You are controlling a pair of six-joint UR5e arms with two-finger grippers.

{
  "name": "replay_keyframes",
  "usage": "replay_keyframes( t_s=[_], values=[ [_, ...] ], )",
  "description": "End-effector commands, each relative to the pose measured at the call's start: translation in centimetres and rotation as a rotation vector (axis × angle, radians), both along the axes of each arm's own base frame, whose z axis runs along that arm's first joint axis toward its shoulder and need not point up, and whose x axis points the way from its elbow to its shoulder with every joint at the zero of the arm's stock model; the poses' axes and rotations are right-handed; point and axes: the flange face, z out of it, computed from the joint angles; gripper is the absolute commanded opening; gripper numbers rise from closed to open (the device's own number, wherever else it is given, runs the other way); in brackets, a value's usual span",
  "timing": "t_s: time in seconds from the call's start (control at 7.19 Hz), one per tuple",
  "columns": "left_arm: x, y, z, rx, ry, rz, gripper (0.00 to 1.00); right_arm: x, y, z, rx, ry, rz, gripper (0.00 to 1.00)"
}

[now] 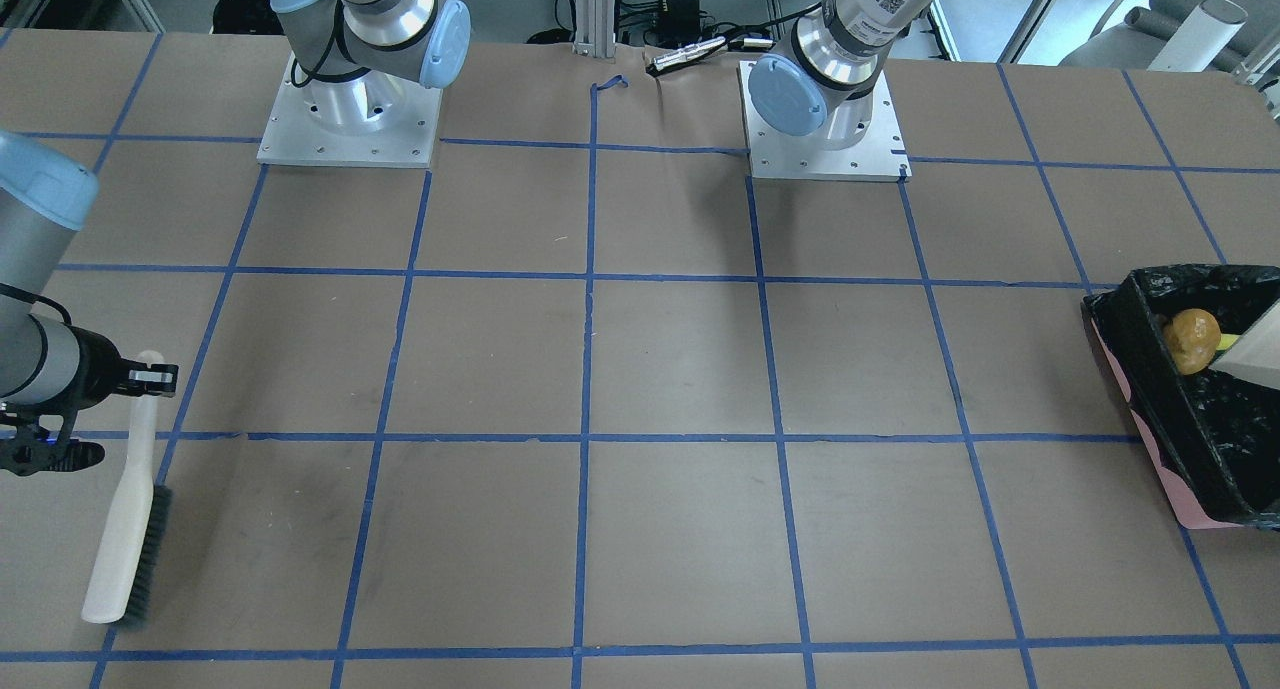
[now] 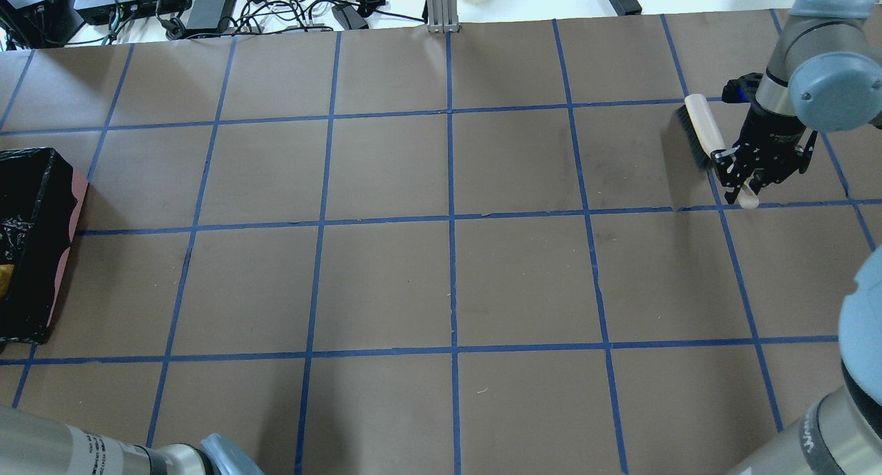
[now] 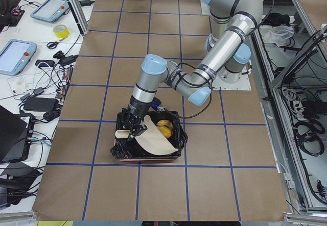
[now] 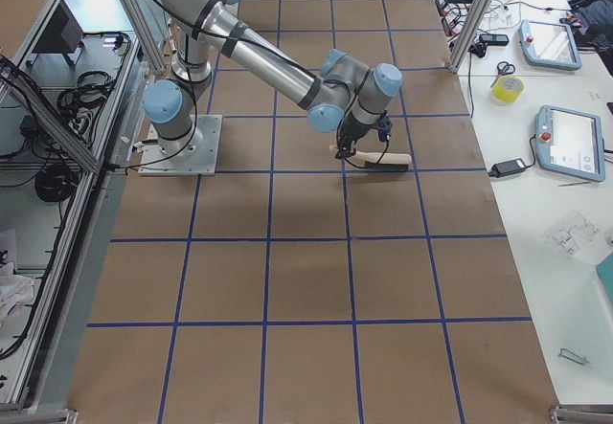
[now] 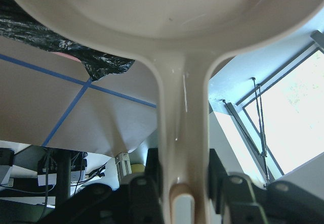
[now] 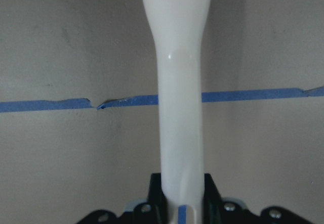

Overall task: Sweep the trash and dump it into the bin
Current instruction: 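Tilt the dustpan over the black bin with the left gripper to dump the trash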

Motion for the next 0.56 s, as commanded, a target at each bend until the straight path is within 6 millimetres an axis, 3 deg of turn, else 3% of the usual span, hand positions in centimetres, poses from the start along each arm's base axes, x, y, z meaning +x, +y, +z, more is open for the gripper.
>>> replay_keyframes(
  t_s=[0.0,0.14,0.42],
  values=[
    [-0.2,-0.9,0.8,0.027,0.051,0.001,0.0,0.0,0.0,-0.3,0.005,0.0,0.003,0.53],
    [-0.7,-2.4,2.9,0.035,0.117,0.039,0.0,0.0,0.0,-0.2,0.004,0.001,0.002,0.61],
    [-1.8,-4.6,7.1,0.057,0.214,0.085,0.0,0.0,-0.1,-0.2,0.002,0.001,0.0,0.62]
  ],
)
